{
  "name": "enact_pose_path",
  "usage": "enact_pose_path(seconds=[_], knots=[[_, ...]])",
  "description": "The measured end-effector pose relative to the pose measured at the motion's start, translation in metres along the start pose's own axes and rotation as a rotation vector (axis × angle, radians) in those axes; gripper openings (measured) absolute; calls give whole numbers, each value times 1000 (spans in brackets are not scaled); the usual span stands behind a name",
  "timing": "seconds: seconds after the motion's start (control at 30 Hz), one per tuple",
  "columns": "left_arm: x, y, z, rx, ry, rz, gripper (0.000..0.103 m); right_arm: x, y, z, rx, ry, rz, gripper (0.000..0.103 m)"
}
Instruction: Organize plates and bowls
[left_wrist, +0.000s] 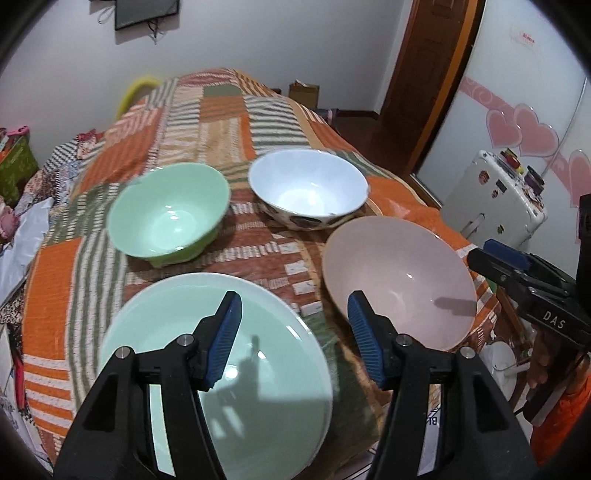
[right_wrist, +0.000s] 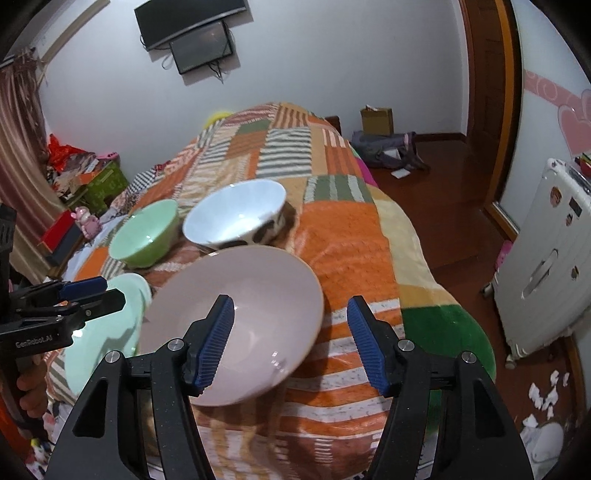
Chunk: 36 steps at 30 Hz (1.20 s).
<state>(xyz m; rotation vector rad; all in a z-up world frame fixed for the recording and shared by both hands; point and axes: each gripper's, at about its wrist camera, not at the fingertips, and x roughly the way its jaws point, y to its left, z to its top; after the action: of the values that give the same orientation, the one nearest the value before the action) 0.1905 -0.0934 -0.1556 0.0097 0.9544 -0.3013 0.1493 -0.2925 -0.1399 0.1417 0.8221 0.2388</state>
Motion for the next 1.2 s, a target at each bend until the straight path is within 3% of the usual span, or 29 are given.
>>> enact_pose_path(seconds=[0.33,0.67,0.83,1.2], knots=[[43,-16,2,22,67,-40,56,18,-13,-10,13,45,39,58],[65,-29,3,41,108,-87,34,31,-13,-15,11,90,95,31],[71,-31,1,38,122,-104,26,32,-12,-16,14,85,99,30],[62,-32,-2,33,110,-103,26,24,-5,-11,23,65,75,28]])
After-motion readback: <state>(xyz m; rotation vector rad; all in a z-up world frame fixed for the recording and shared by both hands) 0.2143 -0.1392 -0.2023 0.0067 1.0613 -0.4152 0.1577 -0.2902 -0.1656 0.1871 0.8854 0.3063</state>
